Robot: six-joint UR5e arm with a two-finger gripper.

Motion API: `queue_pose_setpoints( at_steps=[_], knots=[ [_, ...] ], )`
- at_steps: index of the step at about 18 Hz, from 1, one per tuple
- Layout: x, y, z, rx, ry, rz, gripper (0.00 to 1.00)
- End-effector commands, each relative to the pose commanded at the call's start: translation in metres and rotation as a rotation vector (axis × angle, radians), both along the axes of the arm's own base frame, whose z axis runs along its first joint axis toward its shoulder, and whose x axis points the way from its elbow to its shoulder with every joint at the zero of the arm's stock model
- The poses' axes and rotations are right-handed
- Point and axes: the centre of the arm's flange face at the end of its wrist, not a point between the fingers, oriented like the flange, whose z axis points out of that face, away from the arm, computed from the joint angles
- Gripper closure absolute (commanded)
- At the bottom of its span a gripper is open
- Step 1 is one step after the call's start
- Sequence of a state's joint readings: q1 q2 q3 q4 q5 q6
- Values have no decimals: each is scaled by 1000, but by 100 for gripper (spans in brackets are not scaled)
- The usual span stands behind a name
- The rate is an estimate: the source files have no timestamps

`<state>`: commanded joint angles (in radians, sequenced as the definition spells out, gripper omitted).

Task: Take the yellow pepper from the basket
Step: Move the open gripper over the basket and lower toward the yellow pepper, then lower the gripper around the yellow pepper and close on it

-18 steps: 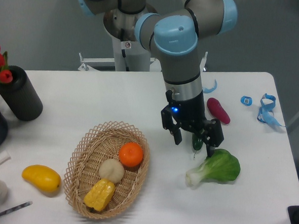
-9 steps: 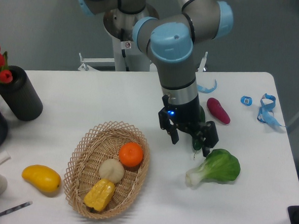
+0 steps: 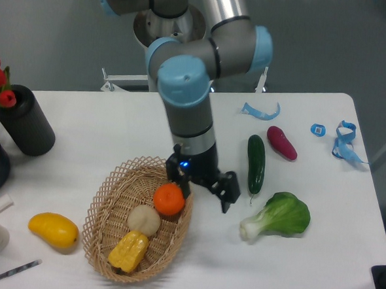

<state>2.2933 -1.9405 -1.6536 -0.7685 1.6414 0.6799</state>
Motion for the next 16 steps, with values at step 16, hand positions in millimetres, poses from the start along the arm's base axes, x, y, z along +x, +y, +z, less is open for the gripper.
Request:
queue_pose_setpoints(
  at_steps=[16],
  knots=[
    [40, 44, -52, 113, -263, -35, 0]
  ],
)
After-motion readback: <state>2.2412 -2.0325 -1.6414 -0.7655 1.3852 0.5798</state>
